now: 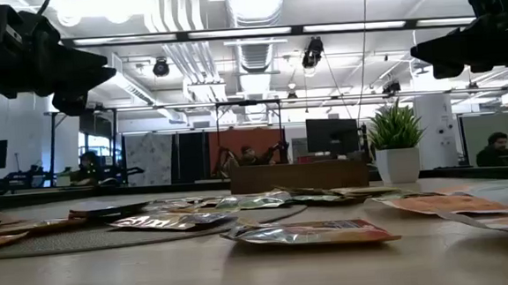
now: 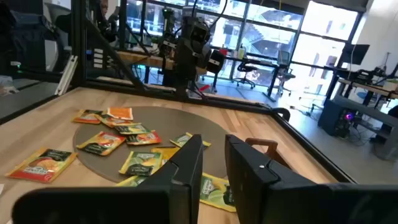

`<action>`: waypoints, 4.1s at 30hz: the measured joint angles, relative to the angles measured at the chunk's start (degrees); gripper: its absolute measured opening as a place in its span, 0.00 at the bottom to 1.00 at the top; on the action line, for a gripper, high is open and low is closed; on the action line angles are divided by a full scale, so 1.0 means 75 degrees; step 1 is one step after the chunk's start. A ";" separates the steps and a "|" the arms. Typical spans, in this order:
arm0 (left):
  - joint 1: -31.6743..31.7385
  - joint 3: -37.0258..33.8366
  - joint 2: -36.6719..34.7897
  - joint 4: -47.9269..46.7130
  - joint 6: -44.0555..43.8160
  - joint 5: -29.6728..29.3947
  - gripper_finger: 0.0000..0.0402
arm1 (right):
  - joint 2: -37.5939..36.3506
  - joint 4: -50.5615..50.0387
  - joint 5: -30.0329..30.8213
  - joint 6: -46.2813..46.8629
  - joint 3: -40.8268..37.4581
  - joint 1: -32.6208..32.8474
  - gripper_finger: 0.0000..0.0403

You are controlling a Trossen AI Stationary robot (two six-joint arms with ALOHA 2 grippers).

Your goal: Pick & Place Tea

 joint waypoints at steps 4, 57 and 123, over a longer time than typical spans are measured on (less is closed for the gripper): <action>0.0000 0.0001 0.0001 0.0000 0.0000 0.0000 0.33 | 0.0000 -0.0001 0.0000 0.0002 0.0000 0.0000 0.17; 0.0000 0.0001 0.0000 0.0000 0.0000 -0.0001 0.33 | -0.0002 0.0000 0.0000 0.0003 0.0000 0.0000 0.17; -0.0012 0.0000 0.0014 0.0850 -0.5135 -0.0055 0.33 | 0.0709 0.1822 0.2041 1.1178 -0.0003 0.0020 0.17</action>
